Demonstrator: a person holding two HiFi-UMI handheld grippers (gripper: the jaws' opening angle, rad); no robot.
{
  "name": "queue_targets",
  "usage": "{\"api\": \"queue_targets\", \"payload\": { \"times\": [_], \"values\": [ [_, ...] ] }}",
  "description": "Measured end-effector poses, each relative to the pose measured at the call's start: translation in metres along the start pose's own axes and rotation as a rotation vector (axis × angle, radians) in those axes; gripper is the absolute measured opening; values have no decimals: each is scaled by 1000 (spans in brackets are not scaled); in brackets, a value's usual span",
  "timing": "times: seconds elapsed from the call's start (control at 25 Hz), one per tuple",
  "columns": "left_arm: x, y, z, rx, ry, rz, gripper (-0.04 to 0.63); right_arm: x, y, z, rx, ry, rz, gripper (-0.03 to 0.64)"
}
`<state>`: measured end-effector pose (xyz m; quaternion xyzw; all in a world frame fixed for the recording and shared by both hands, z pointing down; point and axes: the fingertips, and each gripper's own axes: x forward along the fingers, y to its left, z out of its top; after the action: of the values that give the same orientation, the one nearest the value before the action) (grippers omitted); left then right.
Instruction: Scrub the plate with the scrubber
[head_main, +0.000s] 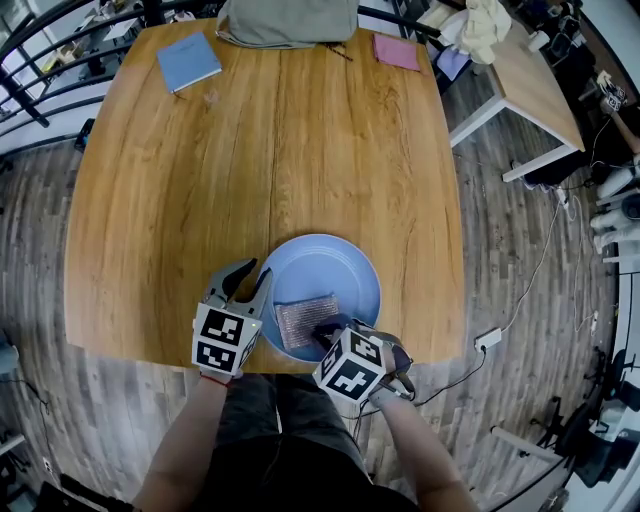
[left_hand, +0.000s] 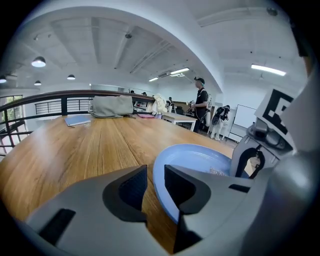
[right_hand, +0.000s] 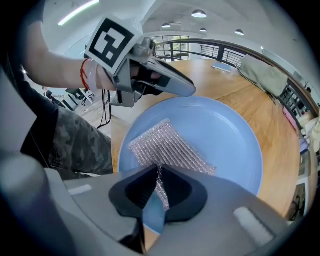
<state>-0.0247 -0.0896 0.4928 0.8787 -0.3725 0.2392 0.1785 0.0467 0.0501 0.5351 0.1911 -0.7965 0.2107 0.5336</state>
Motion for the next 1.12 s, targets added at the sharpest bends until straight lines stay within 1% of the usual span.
{"api": "queue_targets", "payload": {
  "times": [0.12,0.32,0.44,0.52,0.64,0.68,0.72,0.8,0.88,0.92,0.96,1.0,1.12],
  "values": [
    [-8,-7,6,7,-58,-38,88,-1,-2,1,20,-35,4,46],
    [-27,-15,10,58,-121,-47,91,-6,-3,2,34,-105,-1,46],
    [-33,-17,14,58,-127,-47,91,-11,-6,1,95,-155,11,46],
    [-37,-15,14,49,-133,-44,91,-13,-6,0,109,-171,9,44],
    [-41,-14,12,35,-142,-42,91,-14,-7,0,133,-205,2,25],
    [-42,-13,12,32,-142,-41,91,-15,-8,0,150,-222,-1,8],
    [-43,-13,11,30,-141,-39,91,-17,-10,0,173,-240,-7,8],
    [-44,-13,9,26,-136,-34,91,-24,-18,-1,232,-284,-39,8],
    [-46,-13,9,21,-136,-32,91,-32,-31,-4,302,-327,-92,8],
    [-47,-14,9,19,-137,-33,91,-33,-38,-8,332,-333,-118,29],
    [-47,-15,9,18,-139,-34,91,-33,-44,-14,356,-326,-138,89],
    [-47,-16,9,18,-141,-35,91,-32,-50,-18,375,-313,-154,129],
    [-49,-18,10,18,-145,-36,91,-27,-61,-24,452,-290,-155,175]
  ]
}}
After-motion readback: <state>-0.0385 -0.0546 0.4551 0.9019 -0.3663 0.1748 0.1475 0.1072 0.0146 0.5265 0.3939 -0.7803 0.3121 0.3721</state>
